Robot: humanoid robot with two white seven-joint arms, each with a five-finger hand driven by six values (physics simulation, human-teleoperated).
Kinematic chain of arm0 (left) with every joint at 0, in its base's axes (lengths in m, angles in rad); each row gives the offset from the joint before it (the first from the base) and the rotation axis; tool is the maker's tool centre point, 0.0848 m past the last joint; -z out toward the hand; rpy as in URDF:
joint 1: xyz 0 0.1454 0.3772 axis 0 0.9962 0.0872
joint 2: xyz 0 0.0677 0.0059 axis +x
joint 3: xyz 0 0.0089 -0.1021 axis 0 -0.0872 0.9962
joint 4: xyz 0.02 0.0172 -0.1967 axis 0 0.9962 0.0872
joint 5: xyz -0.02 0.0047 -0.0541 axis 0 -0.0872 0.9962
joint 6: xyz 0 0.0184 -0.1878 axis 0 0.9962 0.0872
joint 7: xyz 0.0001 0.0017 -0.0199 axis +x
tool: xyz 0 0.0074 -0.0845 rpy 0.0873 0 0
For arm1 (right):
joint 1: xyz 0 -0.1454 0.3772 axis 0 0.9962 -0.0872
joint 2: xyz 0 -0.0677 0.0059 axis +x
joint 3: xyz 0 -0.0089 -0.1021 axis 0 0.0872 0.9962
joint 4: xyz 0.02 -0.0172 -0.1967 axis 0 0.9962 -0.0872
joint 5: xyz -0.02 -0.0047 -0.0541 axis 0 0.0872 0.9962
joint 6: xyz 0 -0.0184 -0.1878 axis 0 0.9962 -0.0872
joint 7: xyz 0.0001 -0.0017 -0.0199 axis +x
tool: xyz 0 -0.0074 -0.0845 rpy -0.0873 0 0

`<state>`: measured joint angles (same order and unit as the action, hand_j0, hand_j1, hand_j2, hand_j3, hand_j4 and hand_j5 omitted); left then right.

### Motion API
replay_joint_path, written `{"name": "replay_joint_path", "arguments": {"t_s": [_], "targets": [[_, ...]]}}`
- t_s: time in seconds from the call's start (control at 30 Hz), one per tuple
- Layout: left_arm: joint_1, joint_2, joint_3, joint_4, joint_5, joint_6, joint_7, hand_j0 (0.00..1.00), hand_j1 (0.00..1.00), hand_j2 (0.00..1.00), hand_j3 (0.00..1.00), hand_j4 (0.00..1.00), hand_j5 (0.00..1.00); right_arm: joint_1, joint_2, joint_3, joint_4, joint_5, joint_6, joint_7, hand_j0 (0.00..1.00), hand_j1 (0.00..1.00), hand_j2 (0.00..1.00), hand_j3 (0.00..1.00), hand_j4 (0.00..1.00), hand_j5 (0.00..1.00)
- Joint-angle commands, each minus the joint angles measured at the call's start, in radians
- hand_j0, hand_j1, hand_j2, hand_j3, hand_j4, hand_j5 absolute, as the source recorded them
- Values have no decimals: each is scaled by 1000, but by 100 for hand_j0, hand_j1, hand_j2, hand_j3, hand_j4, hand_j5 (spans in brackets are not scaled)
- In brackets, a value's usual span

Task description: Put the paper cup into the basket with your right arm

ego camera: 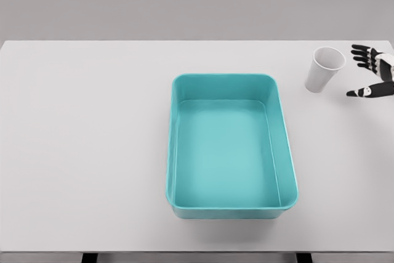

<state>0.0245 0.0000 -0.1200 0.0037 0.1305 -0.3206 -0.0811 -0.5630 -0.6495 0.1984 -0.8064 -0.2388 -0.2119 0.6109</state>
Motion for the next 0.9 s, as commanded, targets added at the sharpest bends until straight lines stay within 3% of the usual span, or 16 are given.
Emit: {"name": "replay_joint_path", "arguments": {"t_s": [0.0, 0.13, 0.87], "targets": [[0, 0, 0, 1, 0, 0, 0, 100, 100, 100, 100, 100, 100, -3, 36, 7, 36, 35, 0, 0, 100, 100, 100, 100, 100, 100], [0, 0, 0, 1, 0, 0, 0, 100, 100, 100, 100, 100, 100, -20, 44, 7, 88, 42, -26, 0, 100, 100, 100, 100, 100, 100], [0, 0, 0, -1, 1, 0, 0, 100, 100, 100, 100, 100, 100, -89, 67, 13, 102, 44, -24, 0, 100, 100, 100, 100, 100, 100]]}}
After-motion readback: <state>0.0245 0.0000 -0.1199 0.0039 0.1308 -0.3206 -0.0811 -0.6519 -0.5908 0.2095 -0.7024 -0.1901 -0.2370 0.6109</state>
